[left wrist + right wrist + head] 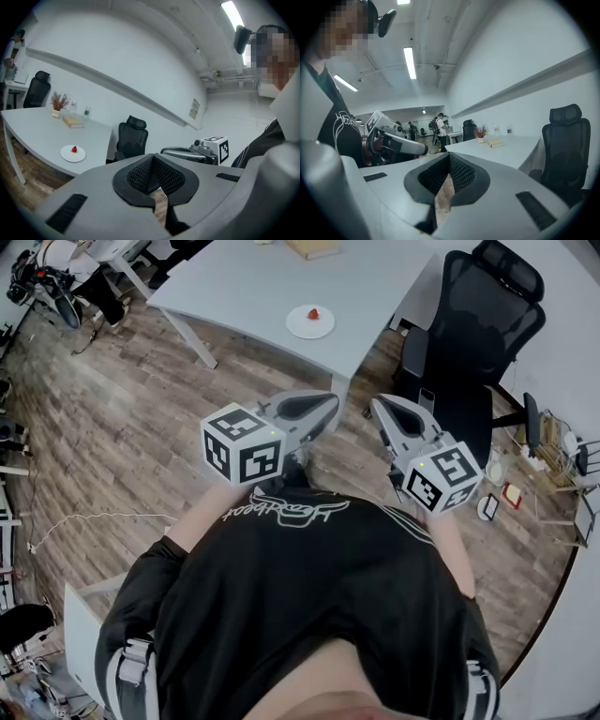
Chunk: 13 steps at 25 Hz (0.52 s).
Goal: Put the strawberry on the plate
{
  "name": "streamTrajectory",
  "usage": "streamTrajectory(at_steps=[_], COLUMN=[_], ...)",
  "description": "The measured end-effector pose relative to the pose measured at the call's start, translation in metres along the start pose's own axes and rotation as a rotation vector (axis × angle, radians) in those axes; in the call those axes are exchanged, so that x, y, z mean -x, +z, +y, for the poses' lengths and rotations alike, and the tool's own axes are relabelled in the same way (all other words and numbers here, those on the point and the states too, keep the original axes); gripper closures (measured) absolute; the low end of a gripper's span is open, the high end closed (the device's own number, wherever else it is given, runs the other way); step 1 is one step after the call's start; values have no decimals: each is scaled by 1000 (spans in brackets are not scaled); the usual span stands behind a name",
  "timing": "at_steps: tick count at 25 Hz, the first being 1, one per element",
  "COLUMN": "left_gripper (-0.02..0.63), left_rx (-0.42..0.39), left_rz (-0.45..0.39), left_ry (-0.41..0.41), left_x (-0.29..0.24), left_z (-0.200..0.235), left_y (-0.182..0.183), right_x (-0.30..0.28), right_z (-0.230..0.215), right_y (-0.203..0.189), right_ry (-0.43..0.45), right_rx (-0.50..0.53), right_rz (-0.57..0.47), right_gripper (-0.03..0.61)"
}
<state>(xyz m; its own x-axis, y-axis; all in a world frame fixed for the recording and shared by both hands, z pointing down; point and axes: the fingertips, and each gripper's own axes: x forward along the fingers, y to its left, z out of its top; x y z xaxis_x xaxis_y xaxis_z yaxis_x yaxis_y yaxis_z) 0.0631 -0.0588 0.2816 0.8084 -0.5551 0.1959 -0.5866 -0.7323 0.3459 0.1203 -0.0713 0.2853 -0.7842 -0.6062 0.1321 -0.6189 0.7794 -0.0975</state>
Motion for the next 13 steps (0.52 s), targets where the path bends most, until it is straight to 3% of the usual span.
streamTrajectory(at_steps=[13], left_gripper=[606], left_rx=[-2], left_rz=[26], left_ry=[-30], left_x=[-17], left_z=[-7], left_y=[-8], right_x=[15], right_z=[-10], right_y=[-7], right_ry=[-24], right_rx=[-7], right_rz=[1], right_gripper=[571])
